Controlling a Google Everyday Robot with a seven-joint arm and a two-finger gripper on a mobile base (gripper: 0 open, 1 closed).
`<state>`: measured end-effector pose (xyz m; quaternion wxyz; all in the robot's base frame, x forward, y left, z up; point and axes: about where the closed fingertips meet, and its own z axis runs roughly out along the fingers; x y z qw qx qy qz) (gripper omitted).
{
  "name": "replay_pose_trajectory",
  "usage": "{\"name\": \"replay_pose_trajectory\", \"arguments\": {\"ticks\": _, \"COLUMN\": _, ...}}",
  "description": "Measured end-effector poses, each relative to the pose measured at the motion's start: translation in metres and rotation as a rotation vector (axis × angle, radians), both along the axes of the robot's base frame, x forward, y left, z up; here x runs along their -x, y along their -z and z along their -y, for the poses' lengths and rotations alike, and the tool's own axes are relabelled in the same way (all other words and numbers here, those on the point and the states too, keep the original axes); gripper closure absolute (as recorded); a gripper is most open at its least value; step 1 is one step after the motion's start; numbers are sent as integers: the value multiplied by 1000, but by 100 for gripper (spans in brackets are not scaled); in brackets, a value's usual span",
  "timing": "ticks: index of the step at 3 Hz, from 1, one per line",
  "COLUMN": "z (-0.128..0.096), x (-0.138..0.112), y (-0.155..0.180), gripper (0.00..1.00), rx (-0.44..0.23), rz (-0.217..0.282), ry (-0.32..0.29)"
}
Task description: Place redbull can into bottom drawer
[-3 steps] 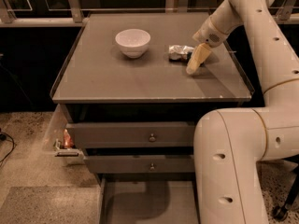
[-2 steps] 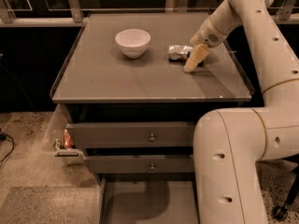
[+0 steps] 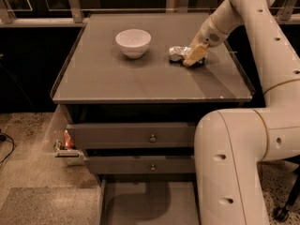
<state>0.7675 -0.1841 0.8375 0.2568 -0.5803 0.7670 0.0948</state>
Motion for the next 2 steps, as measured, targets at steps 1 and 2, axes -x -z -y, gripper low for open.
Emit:
{"name": "replay_pose_trajectory", "arguments": {"ticks": 1, "z": 0, "x": 0, "y": 0, "gripper": 88, "rx": 0, "rz": 0, "ry": 0}}
{"name": "replay_pose_trajectory", "arguments": {"ticks": 2, "z": 0, "x": 0, "y": 0, "gripper": 100, "rx": 0, "rz": 0, "ry": 0}}
